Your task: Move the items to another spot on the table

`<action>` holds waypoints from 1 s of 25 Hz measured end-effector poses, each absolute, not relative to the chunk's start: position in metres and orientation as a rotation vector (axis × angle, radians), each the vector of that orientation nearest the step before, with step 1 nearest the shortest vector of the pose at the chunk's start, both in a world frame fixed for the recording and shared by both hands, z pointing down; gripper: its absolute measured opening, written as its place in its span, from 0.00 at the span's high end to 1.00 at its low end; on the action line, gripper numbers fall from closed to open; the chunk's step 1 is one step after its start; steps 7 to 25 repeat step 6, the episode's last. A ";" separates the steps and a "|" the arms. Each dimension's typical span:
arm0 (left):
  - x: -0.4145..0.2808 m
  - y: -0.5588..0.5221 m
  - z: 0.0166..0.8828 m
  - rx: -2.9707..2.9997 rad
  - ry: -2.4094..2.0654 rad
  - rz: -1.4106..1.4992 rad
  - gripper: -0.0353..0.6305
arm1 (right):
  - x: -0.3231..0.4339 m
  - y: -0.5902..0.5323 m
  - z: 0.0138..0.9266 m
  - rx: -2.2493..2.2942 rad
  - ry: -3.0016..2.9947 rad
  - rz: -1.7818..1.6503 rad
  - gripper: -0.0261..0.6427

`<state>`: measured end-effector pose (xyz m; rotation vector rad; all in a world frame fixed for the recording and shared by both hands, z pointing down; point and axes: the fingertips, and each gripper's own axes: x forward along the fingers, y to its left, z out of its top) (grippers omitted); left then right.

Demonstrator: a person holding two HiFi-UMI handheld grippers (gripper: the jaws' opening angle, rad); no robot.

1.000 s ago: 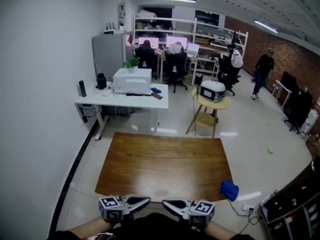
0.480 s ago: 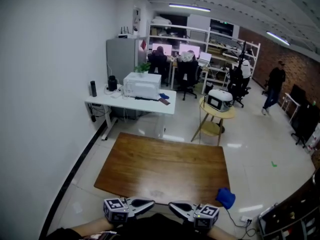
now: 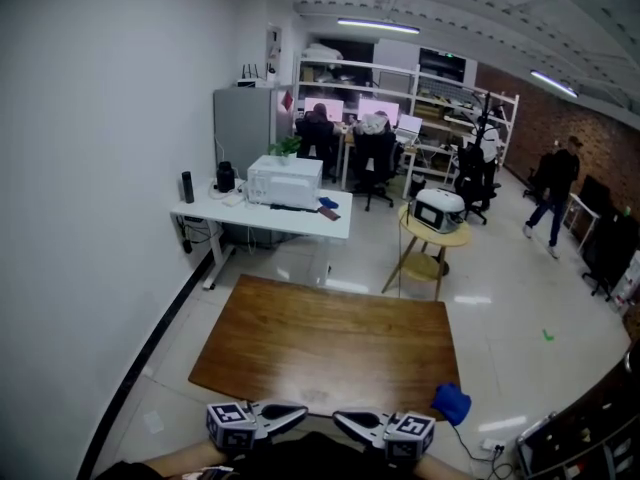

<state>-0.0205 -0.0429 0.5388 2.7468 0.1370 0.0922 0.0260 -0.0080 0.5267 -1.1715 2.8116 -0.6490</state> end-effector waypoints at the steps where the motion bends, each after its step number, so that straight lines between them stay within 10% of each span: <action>1: -0.020 -0.042 0.537 2.746 0.143 0.095 0.96 | 0.025 -0.008 0.526 -1.168 2.810 -0.653 0.99; 25: -0.022 -0.049 0.533 2.763 0.159 0.096 0.96 | 0.023 -0.012 0.526 -1.157 2.818 -0.656 0.99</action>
